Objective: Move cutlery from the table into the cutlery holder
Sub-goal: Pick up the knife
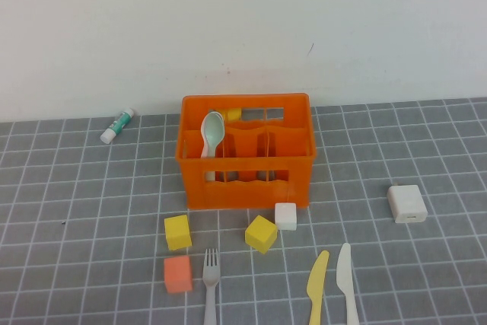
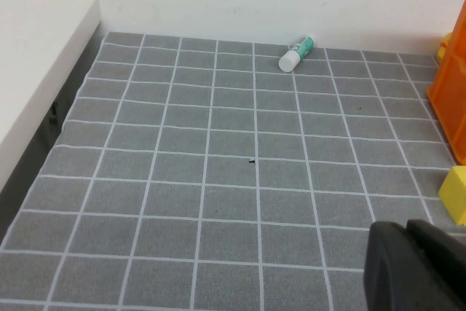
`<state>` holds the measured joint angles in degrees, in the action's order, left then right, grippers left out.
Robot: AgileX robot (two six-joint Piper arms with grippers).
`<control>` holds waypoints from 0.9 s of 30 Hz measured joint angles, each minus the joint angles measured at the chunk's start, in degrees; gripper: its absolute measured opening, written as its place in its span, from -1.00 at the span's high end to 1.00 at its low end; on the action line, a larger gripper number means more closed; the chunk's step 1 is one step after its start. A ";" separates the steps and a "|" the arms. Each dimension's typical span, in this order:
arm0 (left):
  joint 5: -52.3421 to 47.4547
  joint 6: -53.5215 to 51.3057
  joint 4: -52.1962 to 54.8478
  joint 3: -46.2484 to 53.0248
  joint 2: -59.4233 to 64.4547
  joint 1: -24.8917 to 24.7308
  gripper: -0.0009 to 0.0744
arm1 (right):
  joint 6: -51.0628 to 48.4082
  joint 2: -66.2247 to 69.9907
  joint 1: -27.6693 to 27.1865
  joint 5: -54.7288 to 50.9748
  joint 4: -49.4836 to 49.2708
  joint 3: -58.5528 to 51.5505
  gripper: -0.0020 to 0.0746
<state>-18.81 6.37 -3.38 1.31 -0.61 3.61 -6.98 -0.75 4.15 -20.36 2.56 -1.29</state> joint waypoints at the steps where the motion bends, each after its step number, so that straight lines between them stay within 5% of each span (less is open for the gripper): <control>1: 0.00 0.00 0.00 0.00 0.00 0.00 0.98 | 0.00 0.00 0.00 0.00 0.11 0.00 0.38; 11: -0.10 -0.12 0.00 0.00 0.00 0.13 0.98 | 0.98 0.00 0.00 0.24 0.36 0.80 0.38; 21: -0.10 -0.12 0.00 0.00 0.00 0.13 0.98 | 6.38 0.00 0.00 -9.82 0.36 22.46 0.38; 27: -0.12 -0.12 0.00 0.00 0.00 0.13 0.98 | 8.40 2.35 0.00 -11.56 2.50 25.84 0.38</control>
<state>-18.93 6.24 -3.38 1.31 -0.61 3.74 1.42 1.61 4.15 -31.92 5.06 24.56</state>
